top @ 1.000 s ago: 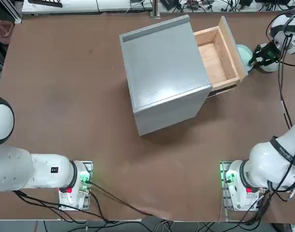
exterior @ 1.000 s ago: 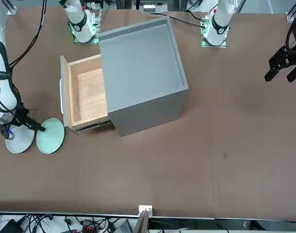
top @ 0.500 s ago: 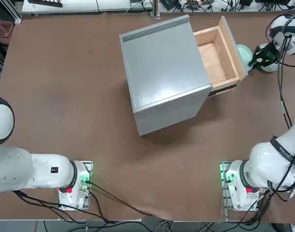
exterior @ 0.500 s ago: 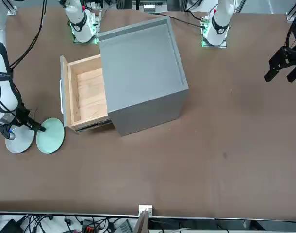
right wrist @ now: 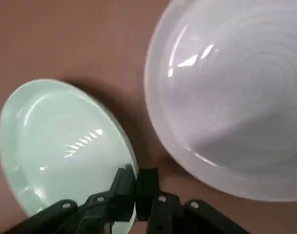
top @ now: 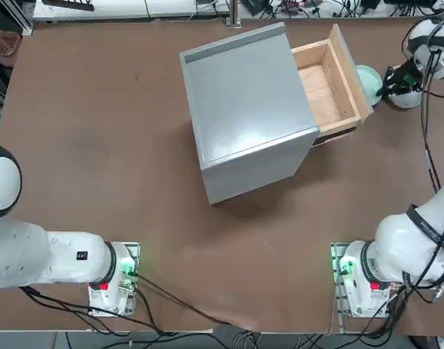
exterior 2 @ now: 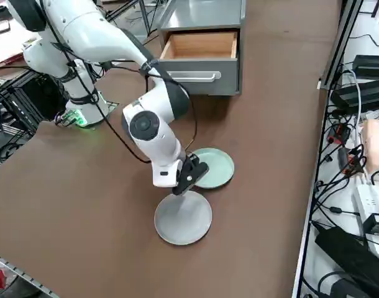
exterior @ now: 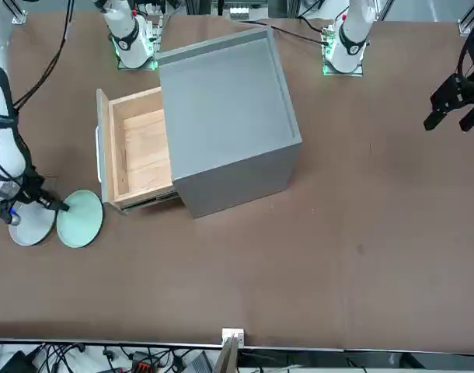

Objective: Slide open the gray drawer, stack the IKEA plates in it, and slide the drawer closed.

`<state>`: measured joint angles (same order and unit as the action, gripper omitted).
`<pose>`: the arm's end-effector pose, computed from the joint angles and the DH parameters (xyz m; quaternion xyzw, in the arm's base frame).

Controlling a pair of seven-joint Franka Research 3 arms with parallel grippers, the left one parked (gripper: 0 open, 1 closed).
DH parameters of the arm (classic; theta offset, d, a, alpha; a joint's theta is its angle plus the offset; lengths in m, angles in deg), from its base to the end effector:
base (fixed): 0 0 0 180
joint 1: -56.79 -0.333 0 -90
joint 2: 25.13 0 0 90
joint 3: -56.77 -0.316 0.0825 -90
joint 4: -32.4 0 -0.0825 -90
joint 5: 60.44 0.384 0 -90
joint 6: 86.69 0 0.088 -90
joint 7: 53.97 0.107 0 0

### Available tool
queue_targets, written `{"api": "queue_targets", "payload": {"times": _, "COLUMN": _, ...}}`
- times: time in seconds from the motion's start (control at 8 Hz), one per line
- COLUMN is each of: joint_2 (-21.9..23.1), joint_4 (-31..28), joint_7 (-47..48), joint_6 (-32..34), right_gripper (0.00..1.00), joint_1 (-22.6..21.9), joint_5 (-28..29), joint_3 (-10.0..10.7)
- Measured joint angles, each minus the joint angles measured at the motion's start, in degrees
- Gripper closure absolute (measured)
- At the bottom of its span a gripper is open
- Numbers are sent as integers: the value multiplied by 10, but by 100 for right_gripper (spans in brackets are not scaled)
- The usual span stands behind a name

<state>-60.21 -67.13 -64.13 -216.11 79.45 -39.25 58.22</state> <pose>0.6066 -0.2594 0.2200 -0.9612 0.2396 0.0038 0.1365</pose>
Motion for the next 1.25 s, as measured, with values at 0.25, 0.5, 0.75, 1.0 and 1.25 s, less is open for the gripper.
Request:
{"api": "queue_targets", "payload": {"times": 0.25, "joint_2": 51, "joint_4": 41, "joint_7": 0, "joint_6": 108, "right_gripper": 100, "joint_1": 0, "joint_5": 2, "joint_3": -1}}
{"api": "queue_targets", "payload": {"times": 0.5, "joint_2": 97, "joint_4": 96, "joint_7": -2, "joint_6": 224, "right_gripper": 100, "joint_1": 8, "joint_5": 36, "joint_3": 1}}
{"api": "queue_targets", "payload": {"times": 0.75, "joint_2": 116, "joint_4": 165, "joint_7": -24, "joint_6": 334, "right_gripper": 100, "joint_1": 36, "joint_5": 100, "joint_3": 2}}
{"api": "queue_targets", "payload": {"times": 1.0, "joint_2": 155, "joint_4": 195, "joint_7": -30, "joint_6": 422, "right_gripper": 100, "joint_1": 35, "joint_5": 116, "joint_3": -2}}
{"api": "queue_targets", "payload": {"times": 1.25, "joint_2": 211, "joint_4": 174, "joint_7": -31, "joint_6": 457, "right_gripper": 100, "joint_1": -21, "joint_5": 108, "joint_3": -10}}
